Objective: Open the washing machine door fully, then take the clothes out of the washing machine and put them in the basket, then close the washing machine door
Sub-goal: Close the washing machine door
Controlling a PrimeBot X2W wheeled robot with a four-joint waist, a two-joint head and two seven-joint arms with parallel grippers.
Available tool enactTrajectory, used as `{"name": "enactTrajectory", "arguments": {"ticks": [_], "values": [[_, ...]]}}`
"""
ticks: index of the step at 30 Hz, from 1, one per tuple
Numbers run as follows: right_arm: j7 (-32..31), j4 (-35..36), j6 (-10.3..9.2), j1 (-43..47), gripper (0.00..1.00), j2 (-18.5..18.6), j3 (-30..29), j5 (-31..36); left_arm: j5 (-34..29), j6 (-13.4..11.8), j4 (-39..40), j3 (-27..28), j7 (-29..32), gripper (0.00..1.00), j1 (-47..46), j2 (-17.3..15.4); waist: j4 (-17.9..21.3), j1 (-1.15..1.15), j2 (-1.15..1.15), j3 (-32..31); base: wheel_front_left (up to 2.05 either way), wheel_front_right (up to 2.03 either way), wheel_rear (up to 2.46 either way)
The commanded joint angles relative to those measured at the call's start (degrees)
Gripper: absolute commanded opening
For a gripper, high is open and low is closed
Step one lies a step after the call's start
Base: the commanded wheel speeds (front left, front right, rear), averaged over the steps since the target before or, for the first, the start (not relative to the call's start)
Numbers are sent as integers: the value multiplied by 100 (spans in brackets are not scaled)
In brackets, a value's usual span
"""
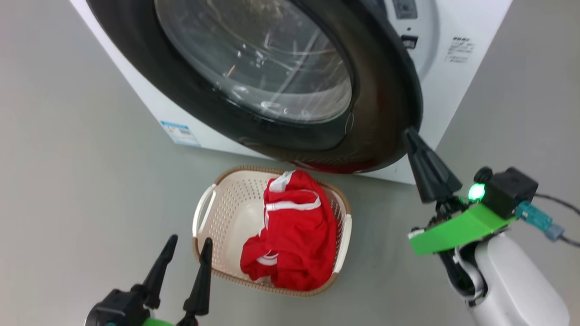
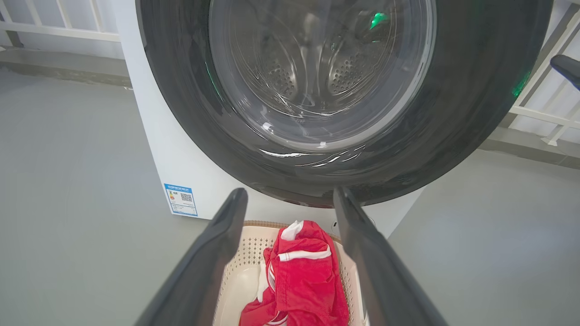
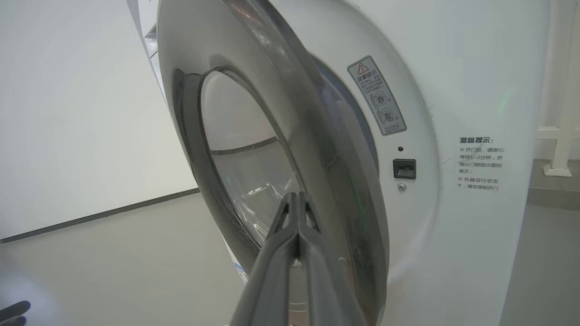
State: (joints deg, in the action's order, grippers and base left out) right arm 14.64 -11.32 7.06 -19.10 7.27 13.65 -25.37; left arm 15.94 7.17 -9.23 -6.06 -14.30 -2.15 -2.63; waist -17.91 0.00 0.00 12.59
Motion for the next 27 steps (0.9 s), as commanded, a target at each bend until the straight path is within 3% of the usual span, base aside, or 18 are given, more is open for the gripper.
{"name": "enactTrajectory", "arguments": {"ticks": [1, 27], "values": [[36, 104, 43, -203, 0, -1, 91, -42, 66, 32, 170, 145, -70, 100, -199, -26, -144, 0, 0, 299, 0, 0, 0], [36, -26, 43, -1815, 0, 289, -525, 38, 595, 32, 419, -308, -70, 100, -927, -25, -656, 0, 0, 1567, 0, 0, 0]]}}
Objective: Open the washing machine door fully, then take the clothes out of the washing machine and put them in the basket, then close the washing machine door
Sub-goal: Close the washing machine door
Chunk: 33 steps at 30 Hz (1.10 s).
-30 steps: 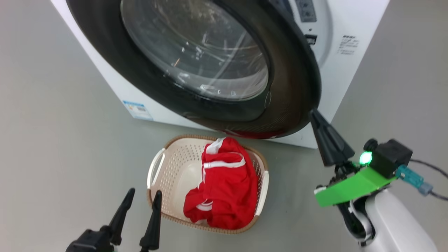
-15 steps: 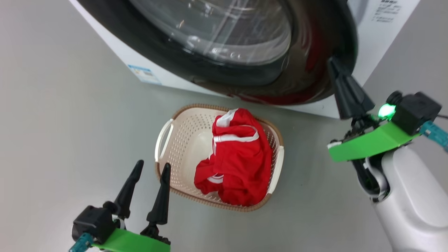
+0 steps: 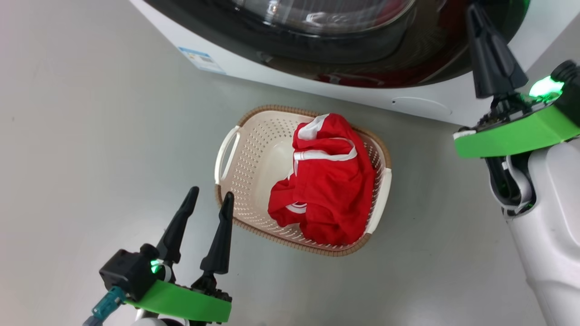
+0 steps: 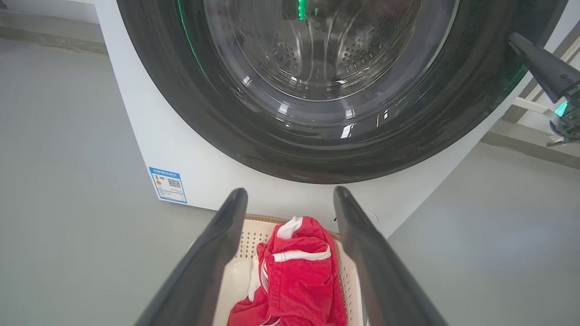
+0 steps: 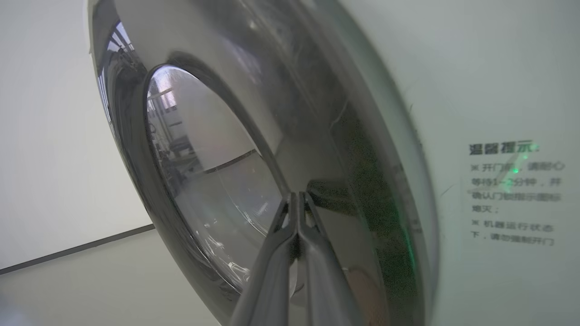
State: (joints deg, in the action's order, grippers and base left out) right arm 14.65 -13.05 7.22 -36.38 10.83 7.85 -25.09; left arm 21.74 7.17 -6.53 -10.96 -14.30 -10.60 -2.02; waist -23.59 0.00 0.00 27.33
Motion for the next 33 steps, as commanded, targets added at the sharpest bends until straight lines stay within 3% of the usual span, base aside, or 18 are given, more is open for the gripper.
{"name": "enactTrajectory", "arguments": {"ticks": [1, 10, 21, 22, 23, 24, 26, 33], "values": [[35, 145, 26, -131, 0, -61, 28, 5, 35, 32, 155, 174, -70, 100, -95, -87, -102, 0, 0, 117, 0, 0, 0], [35, 144, 26, -428, 0, -111, -198, -24, 110, 32, 180, 143, -70, 100, -165, -86, -117, 0, 0, 261, 0, 0, 0], [35, 187, 26, 92, 0, -190, 264, -43, 63, 32, 63, 214, -70, 100, -125, -86, 48, 0, 0, -69, 0, 0, 0], [35, 192, 26, 164, 4, -194, 293, -50, 49, 32, 52, 227, -70, 100, -118, -86, 74, 0, 0, -109, 0, 0, 0], [35, 195, 26, 235, 20, -190, 325, -54, 34, 32, 42, 239, -70, 100, -114, -86, 98, 0, 0, -151, 0, 0, 0], [35, 199, 26, 308, 40, -188, 351, -59, 16, 32, 29, 253, -70, 100, -107, -86, 124, 0, 0, -197, 0, 0, 0], [35, 212, 26, 452, 100, -195, 380, -79, -29, 32, 0, 286, -70, 100, -94, -86, 186, 0, 0, -292, 0, 0, 0], [35, 220, 26, 968, 100, -192, 539, -152, -196, 32, -76, 423, -70, 100, 0, -86, 439, 0, 0, -639, 0, 0, 0]]}}
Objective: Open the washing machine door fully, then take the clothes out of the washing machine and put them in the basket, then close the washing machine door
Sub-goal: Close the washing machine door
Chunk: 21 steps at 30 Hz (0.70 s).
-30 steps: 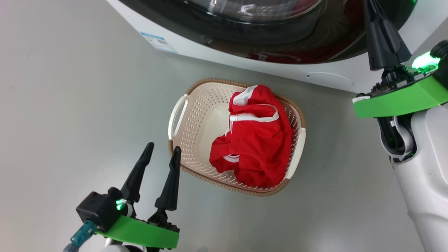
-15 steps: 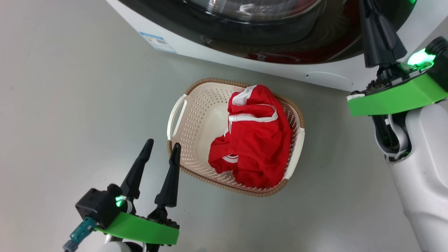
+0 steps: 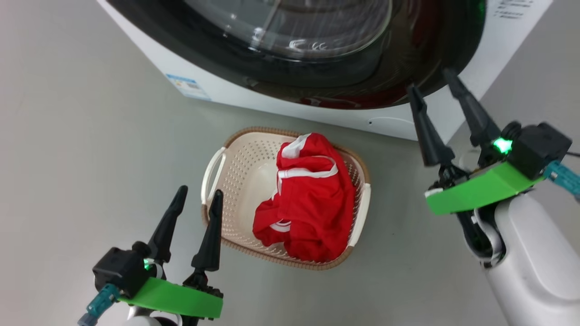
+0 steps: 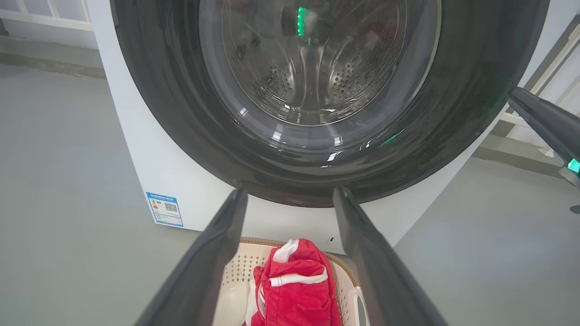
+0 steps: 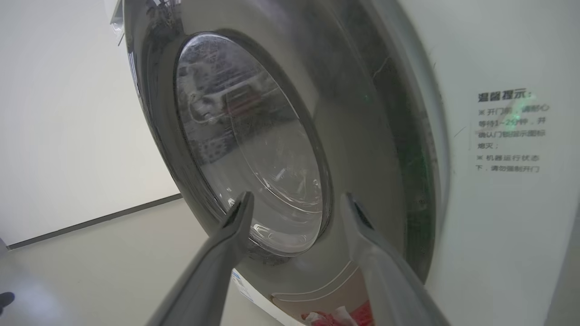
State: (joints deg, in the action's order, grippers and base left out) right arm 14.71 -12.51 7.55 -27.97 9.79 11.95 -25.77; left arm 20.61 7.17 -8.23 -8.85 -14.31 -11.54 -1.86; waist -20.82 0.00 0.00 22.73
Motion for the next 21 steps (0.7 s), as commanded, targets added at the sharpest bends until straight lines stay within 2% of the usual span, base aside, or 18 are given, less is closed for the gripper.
{"name": "enactTrajectory", "arguments": {"ticks": [1, 21], "values": [[29, 179, -6, 199, 100, -85, 146, -93, -106, 32, 81, 231, -69, 100, 108, -102, 197, 0, 0, -222, 0, 0, 0], [29, 327, -6, 1733, 100, -155, -138, -108, -496, 32, -20, 578, -69, 100, 501, -105, 852, 0, 0, -964, 0, 0, 0]]}}
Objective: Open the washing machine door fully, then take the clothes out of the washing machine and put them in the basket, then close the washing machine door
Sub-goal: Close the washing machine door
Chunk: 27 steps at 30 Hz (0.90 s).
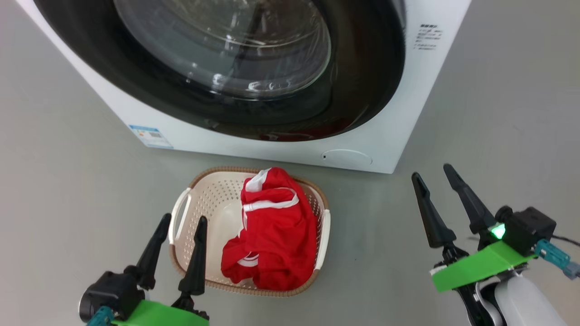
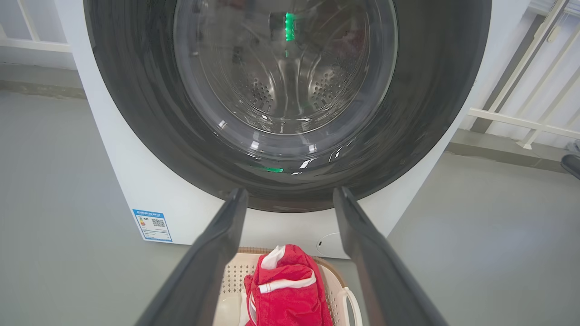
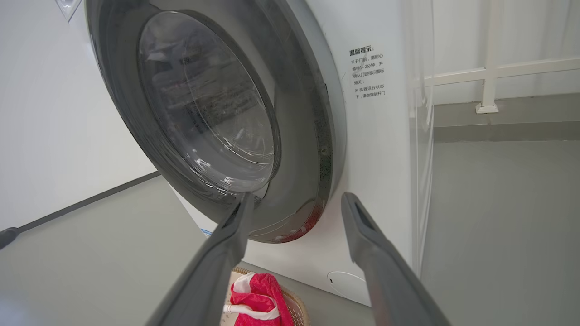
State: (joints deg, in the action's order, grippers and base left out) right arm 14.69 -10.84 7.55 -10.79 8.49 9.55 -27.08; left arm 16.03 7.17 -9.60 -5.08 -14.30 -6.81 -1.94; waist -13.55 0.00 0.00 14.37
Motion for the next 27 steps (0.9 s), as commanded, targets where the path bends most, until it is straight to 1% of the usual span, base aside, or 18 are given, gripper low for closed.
{"name": "enactTrajectory", "arguments": {"ticks": [1, 15, 27], "values": [[31, 166, -6, 94, 100, -33, 74, 21, -50, 32, 113, 212, -70, 100, 60, -107, 160, 0, 0, -170, 0, 0, 0], [31, 311, -6, 1024, 100, -71, -403, 45, -8, 32, 129, 307, -70, 100, 404, -281, 551, 0, 0, -582, 0, 0, 0], [31, 445, -6, 1537, 100, -91, -791, 123, -78, 32, 137, 452, -70, 100, 623, -371, 871, 0, 0, -778, 0, 0, 0]]}}
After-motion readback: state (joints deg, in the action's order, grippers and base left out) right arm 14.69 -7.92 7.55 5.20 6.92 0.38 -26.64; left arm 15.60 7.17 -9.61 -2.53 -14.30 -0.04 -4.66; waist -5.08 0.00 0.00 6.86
